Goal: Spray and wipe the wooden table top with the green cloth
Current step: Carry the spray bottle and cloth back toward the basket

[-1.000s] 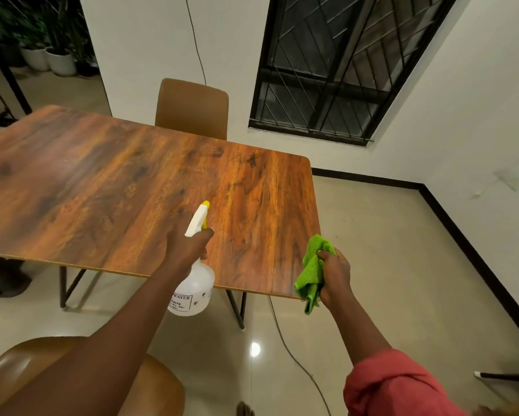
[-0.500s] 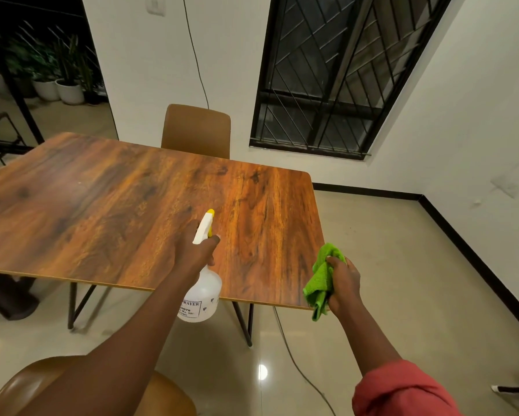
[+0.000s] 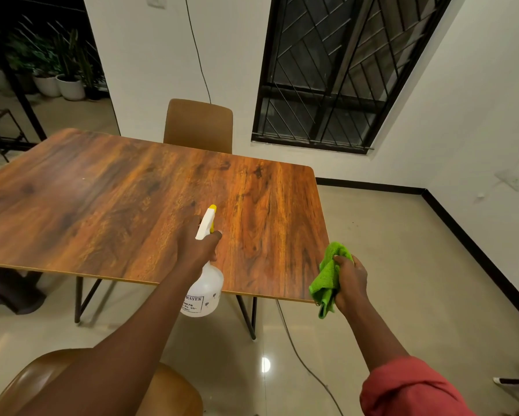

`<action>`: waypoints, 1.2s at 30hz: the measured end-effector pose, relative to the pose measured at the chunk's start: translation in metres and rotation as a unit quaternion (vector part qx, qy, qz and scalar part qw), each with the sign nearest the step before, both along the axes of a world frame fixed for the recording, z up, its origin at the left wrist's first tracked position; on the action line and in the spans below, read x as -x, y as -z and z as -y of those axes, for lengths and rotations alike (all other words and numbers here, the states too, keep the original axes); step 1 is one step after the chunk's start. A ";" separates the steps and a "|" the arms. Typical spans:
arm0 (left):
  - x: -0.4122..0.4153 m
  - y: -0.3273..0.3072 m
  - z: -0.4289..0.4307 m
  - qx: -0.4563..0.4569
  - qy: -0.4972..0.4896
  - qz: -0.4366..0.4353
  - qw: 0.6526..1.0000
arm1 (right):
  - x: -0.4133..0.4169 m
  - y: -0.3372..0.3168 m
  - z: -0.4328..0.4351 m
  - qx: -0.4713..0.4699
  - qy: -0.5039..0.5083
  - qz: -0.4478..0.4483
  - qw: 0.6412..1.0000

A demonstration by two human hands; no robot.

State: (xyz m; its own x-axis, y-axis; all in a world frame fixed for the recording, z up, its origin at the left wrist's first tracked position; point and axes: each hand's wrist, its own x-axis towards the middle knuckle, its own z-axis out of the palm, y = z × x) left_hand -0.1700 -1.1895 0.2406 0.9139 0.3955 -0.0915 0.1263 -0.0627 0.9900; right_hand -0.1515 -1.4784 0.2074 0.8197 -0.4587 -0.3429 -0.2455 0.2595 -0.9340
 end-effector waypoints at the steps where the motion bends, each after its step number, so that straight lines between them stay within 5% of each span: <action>1: 0.001 0.001 0.000 0.000 0.000 0.000 1.000 | 0.001 0.001 0.000 0.003 0.000 -0.003 1.000; 27: 0.056 0.017 -0.026 -0.042 -0.052 -0.002 0.998 | 0.024 0.013 -0.032 -0.042 -0.054 -0.023 0.997; 36: 0.137 -0.011 -0.073 -0.074 -0.157 0.033 0.984 | 0.044 0.007 -0.102 -0.094 -0.215 -0.031 0.972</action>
